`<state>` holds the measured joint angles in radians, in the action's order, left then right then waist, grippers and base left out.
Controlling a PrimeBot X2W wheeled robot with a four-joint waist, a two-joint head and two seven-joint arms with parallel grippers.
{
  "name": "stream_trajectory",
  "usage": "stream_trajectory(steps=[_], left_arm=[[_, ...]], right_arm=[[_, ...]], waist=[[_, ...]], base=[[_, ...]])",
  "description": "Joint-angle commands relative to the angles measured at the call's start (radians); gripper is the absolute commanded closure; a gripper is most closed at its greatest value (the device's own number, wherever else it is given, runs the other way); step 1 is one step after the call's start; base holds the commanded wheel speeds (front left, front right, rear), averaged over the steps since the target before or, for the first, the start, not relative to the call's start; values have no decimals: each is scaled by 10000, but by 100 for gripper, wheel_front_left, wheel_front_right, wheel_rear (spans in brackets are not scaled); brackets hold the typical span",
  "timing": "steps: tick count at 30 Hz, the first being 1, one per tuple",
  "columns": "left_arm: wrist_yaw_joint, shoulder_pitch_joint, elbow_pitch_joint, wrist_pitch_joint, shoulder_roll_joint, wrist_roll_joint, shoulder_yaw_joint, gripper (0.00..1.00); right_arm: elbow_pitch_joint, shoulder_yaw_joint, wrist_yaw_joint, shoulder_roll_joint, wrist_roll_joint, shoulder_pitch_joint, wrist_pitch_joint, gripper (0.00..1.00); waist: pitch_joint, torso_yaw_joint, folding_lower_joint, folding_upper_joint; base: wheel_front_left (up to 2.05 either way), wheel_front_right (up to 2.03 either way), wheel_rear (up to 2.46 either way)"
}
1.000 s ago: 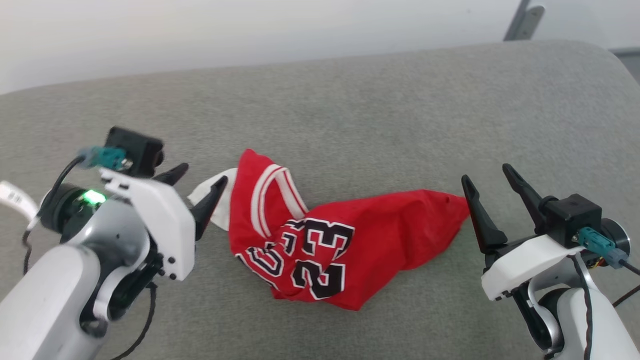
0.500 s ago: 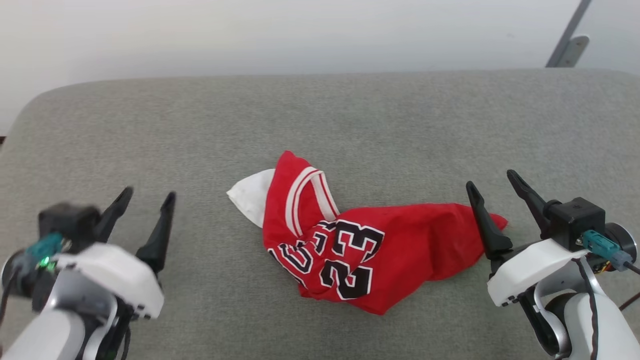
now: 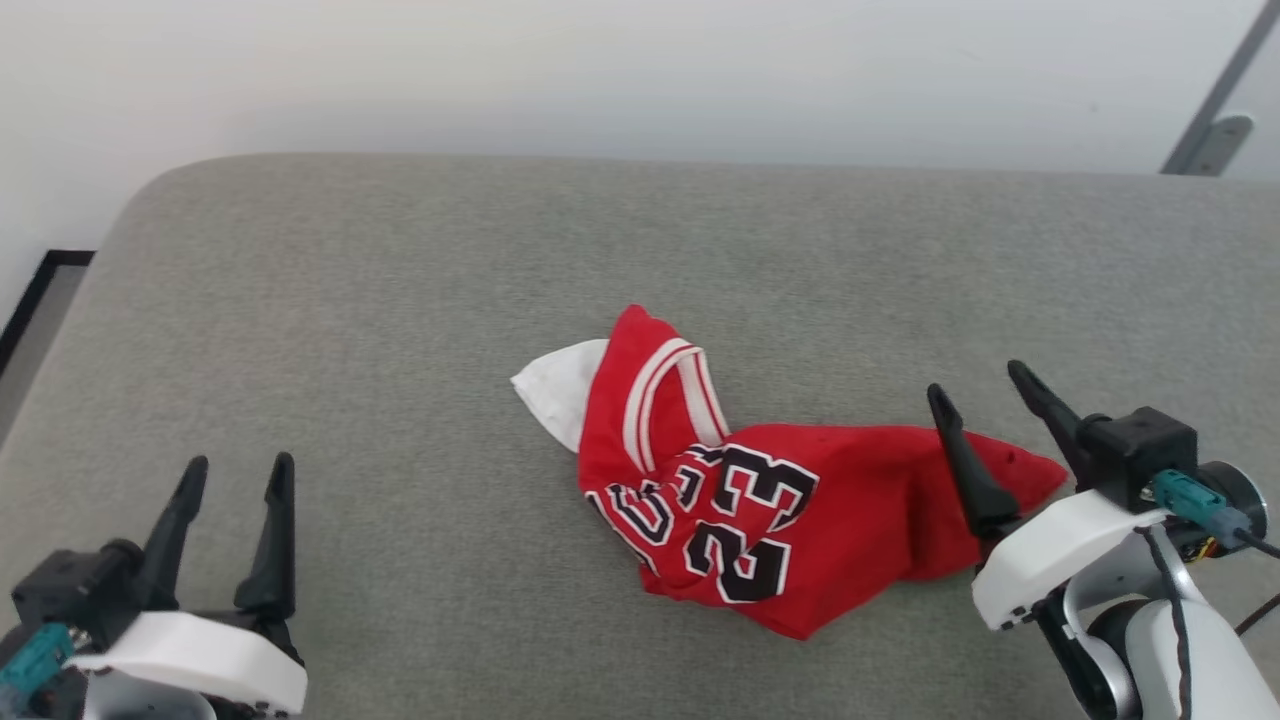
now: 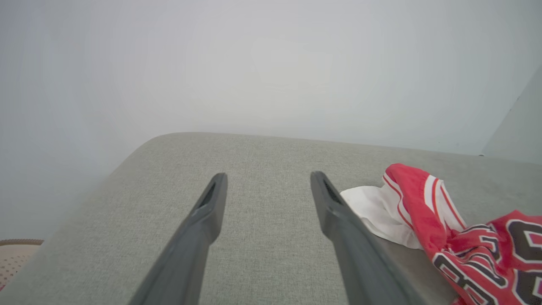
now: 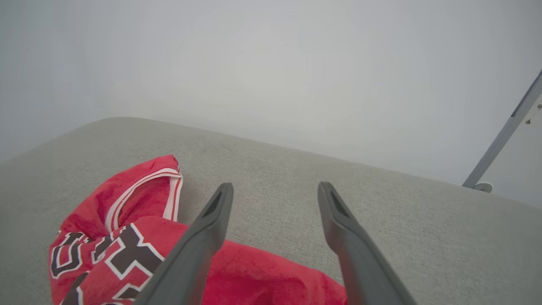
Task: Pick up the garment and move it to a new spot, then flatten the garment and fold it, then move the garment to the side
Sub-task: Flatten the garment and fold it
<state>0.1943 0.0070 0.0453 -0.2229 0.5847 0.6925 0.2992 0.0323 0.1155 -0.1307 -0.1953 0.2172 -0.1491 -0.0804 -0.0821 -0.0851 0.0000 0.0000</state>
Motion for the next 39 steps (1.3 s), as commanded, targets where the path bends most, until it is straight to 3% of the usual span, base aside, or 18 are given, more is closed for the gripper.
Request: stream_trajectory(steps=[1, 10, 18, 22, 23, 24, 25, 31, 39], left_arm=[[-37, 142, -22, -103, -94, 8, -46, 0], [-425, 570, -385, -414, -822, -247, -502, 0], [-1172, 712, -382, -432, -2007, -903, -1359, 0], [-1475, 706, -500, -433, -2454, -1188, -1598, 0], [-1577, 685, -536, -434, -2604, -1262, -1691, 0], [-1687, 680, -581, -434, -2724, -1313, -1760, 0], [-1770, 667, -633, -434, -2857, -1366, -1849, 0], [-2266, 638, -920, -434, -3500, -1802, -2379, 0], [-2761, 647, -1173, -434, -4068, -2178, -2998, 0]], right_arm=[[-48, 108, -1, -61, 143, 61, -108, 0], [-36, 1632, 1, -1171, 1345, -319, -1988, 0], [595, 2547, -1, -2207, 2204, -1021, -4244, 0], [1126, 3069, 1, -2567, 2253, -1515, -4764, 0], [1318, 3278, -1, -2578, 2413, -1659, -4885, 12], [1504, 3424, 1, -2563, 2592, -1823, -4907, 72], [1651, 3595, -1, -2698, 2581, -2032, -4883, 100], [2321, 4110, 1, -3269, 3156, -2804, -4758, 100], [2458, 3560, -1, -4206, 3615, -3027, -4641, 100]], waist=[[13, -146, 0, 0], [-92, -905, 0, 0], [-283, -1525, 0, 0], [-381, -1693, 0, 0], [-401, -1726, 0, 0], [-423, -1748, 0, 0], [-446, -1772, 0, 0], [-477, -1750, 0, 0], [-503, -1520, 0, 0]], base=[[0, 0, 0], [0, 0, 0], [0, 0, 0], [0, 0, 0], [0, 0, 0], [0, 0, 0], [0, 0, 0], [0, 0, 0], [0, 0, 0]])
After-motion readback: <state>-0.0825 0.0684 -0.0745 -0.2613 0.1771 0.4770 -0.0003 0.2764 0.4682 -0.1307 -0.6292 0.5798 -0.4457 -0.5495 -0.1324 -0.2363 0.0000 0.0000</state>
